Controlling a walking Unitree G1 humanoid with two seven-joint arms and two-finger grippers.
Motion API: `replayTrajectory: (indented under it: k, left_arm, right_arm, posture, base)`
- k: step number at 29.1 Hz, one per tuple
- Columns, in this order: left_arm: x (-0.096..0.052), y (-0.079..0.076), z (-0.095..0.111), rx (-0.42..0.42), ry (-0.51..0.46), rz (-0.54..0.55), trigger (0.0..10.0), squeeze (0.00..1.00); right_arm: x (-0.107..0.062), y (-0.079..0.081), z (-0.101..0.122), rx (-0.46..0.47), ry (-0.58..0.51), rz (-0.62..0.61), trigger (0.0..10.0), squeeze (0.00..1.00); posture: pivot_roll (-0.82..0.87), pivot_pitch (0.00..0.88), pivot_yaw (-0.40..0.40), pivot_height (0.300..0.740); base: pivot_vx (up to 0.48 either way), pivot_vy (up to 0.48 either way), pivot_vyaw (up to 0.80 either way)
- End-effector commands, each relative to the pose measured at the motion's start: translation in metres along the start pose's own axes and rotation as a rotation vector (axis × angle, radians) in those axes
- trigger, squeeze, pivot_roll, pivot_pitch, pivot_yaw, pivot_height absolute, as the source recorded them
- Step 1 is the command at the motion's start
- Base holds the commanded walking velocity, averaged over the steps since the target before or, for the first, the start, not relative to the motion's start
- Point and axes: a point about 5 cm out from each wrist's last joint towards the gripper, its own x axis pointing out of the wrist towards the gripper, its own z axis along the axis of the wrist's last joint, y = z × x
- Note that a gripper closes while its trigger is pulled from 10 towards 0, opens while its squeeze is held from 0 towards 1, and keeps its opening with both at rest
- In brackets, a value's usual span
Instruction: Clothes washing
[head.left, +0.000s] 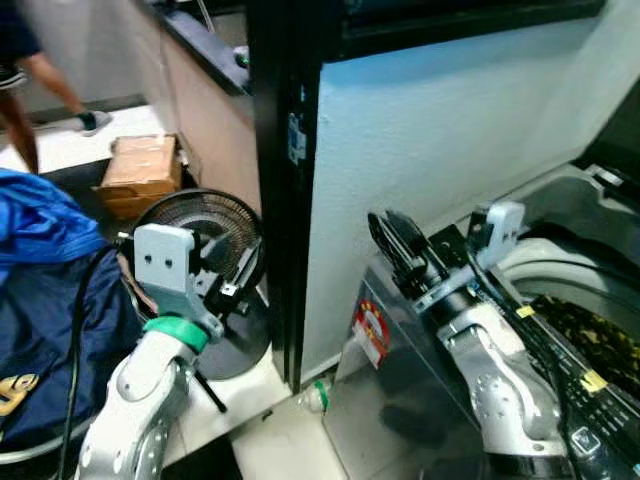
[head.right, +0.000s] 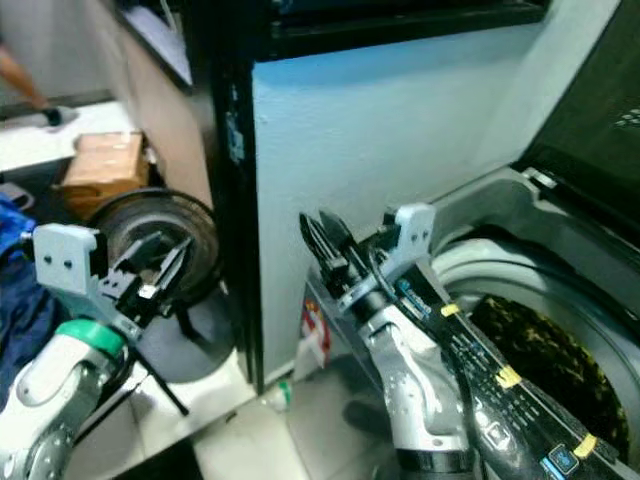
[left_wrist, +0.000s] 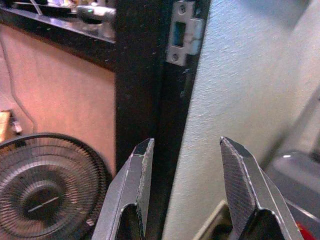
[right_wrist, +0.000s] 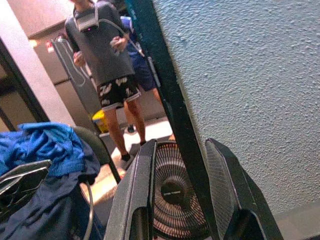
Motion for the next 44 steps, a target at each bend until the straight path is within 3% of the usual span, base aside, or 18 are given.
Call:
replayTrajectory:
  k: [1, 5, 12, 32, 44]
  left_arm:
    - [-0.009, 0.004, -0.001, -0.007, 0.02, 0.034, 10.0, 0.0]
    - [-0.015, 0.008, -0.003, -0.002, 0.033, 0.06, 10.0, 0.0]
    - [-0.012, 0.013, -0.002, 0.017, 0.028, 0.087, 10.0, 0.0]
    - [-0.01, 0.006, -0.001, -0.021, 0.042, 0.086, 10.0, 0.0]
    - [-0.001, 0.003, 0.001, -0.034, 0.023, 0.081, 10.0, 0.0]
  right_arm:
    - [-0.003, 0.006, 0.004, 0.014, -0.008, 0.025, 10.0, 0.0]
    - [-0.008, 0.006, 0.005, 0.019, 0.001, 0.025, 10.0, 0.0]
    - [-0.004, 0.003, 0.006, 0.019, 0.005, 0.026, 10.0, 0.0]
    - [-0.004, -0.003, 0.011, 0.032, 0.01, 0.002, 10.0, 0.0]
    - [0.004, 0.001, 0.008, 0.027, 0.021, 0.015, 10.0, 0.0]
  posture:
    - [0.05, 0.014, -0.028, 0.74]
    - [0.06, 0.012, -0.039, 0.74]
    - [0.06, 0.01, -0.047, 0.74]
    - [0.06, 0.022, -0.047, 0.74]
    - [0.06, 0.033, -0.061, 0.74]
  base:
    - [0.0, 0.0, 0.8]
    - [0.0, 0.0, 0.8]
    - [0.0, 0.0, 0.8]
    - [0.0, 0.0, 0.79]
    - [0.0, 0.344, 0.0]
